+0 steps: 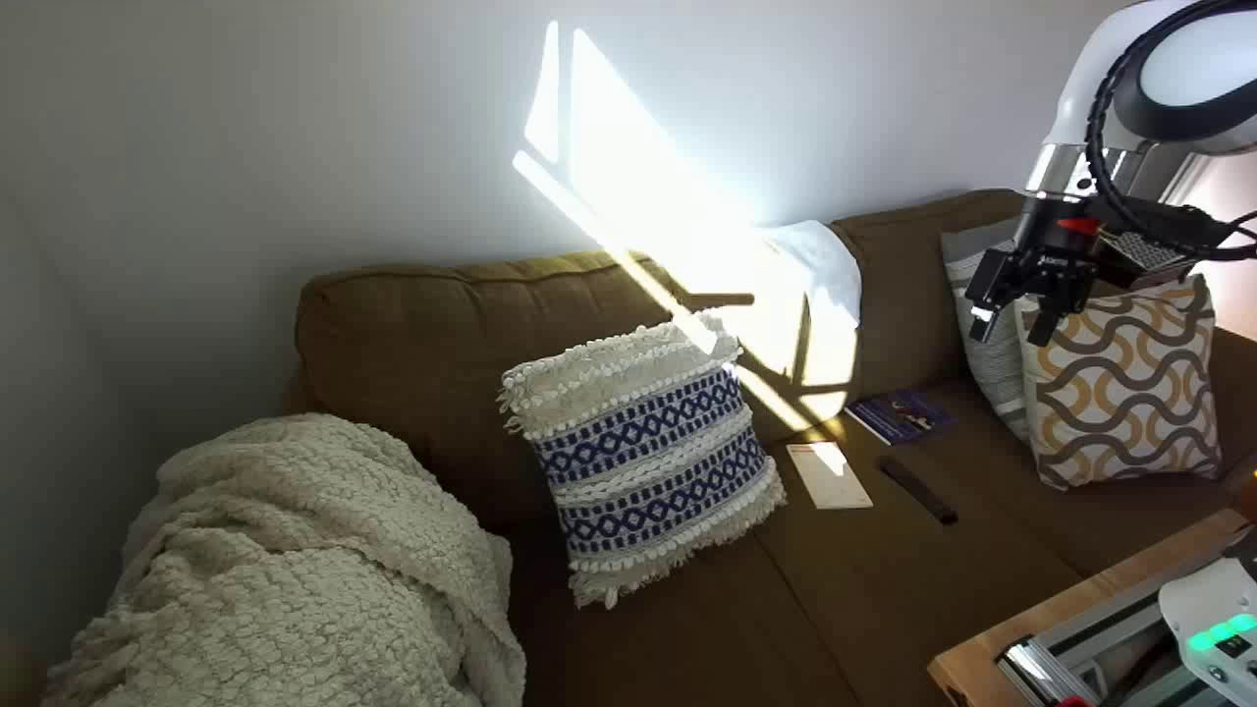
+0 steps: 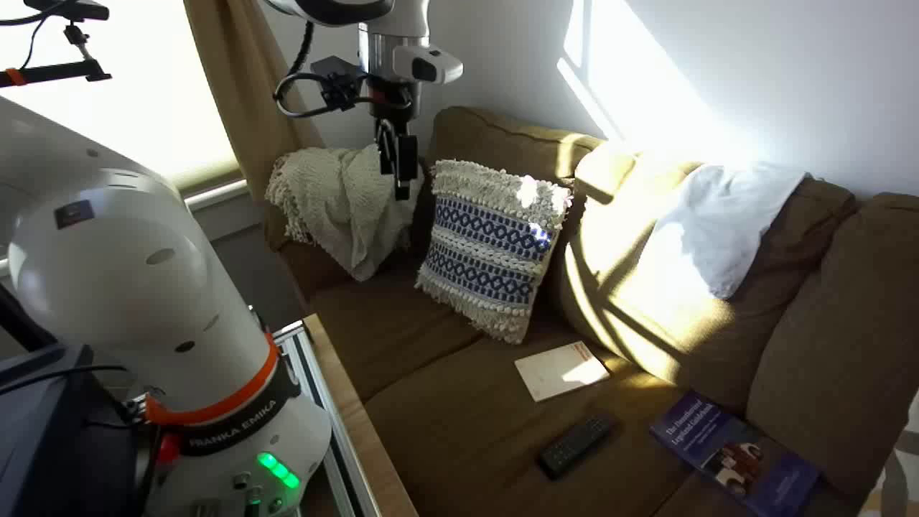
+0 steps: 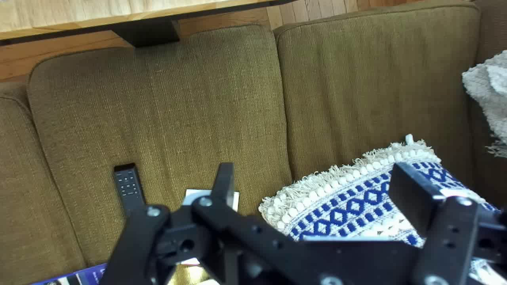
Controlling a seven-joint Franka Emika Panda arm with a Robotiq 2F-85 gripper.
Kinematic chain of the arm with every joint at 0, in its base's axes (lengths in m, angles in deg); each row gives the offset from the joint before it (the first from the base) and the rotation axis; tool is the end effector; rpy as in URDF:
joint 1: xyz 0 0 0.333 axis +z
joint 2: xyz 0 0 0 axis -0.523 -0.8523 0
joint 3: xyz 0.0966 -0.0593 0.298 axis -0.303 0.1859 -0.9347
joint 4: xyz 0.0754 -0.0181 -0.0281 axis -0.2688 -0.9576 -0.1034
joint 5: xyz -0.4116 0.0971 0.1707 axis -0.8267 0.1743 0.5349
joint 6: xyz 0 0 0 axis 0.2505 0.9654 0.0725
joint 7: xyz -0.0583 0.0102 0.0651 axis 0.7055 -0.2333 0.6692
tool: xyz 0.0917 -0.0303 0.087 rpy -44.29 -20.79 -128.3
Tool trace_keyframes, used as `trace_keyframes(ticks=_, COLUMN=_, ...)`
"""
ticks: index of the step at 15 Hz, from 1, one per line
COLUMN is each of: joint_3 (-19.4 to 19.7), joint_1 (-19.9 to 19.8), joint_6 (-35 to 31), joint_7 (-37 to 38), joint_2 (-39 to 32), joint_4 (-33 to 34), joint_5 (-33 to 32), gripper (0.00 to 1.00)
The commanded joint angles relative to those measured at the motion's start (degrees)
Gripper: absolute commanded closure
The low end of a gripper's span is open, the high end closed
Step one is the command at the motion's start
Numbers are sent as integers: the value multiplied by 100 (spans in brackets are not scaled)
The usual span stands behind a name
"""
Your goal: Turn the black remove making it face the right
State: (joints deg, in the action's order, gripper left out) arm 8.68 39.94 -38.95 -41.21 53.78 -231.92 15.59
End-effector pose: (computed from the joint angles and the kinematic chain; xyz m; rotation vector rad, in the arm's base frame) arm 0.3717 0.1290 0.3399 -2.9682 0.2047 0.2731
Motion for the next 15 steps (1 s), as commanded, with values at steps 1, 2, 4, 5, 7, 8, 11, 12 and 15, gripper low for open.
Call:
trace_keyframes(ticks=1, joint_3=-28, joint_1=-33, joint_6=15, joint_7=-14, joint_2=3, joint_4=7, joint_5=13, gripper=0)
trace_keyframes(ticks=2, joint_3=-28, joint_1=-33, joint_6=15, joint_7=-14, joint_2=3, joint_4=7, joint_5=13, gripper=0)
trace_keyframes(ticks=4, joint_3=-28, joint_1=-33, joint_6=15, joint_7=-14, joint_2=3, joint_4=7, joint_5=13, gripper=0)
trace_keyframes(ticks=5, joint_3=-28, joint_1=-33, joint_6=15, joint_7=-14, joint_2=3, joint_4=7, joint_5=13, gripper=0)
trace_keyframes(ticks=7, joint_3=-28, joint_1=-33, joint_6=15, joint_7=-14, joint_2=3, joint_4=7, joint_5=13, gripper=0)
trace_keyframes(ticks=8, joint_3=-28, joint_1=-33, joint_6=15, joint_7=-14, joint_2=3, joint_4=7, joint_5=13, gripper=0)
trace_keyframes(ticks=11, joint_3=83, joint_1=-136, joint_6=38, joint_7=-218, joint_2=-270, joint_4=-56, joint_5=-133, gripper=0)
trace_keyframes(ticks=12, joint_3=196, joint_1=-201, joint_6=-52, joint_7=-422, joint_2=-370, joint_4=-160, joint_5=-170, gripper=0)
trace_keyframes(ticks=15, joint_3=373, joint_1=-386, joint_6=-518, joint_7=-1161, joint_2=-622, joint_4=-480, joint_5=-586, gripper=0)
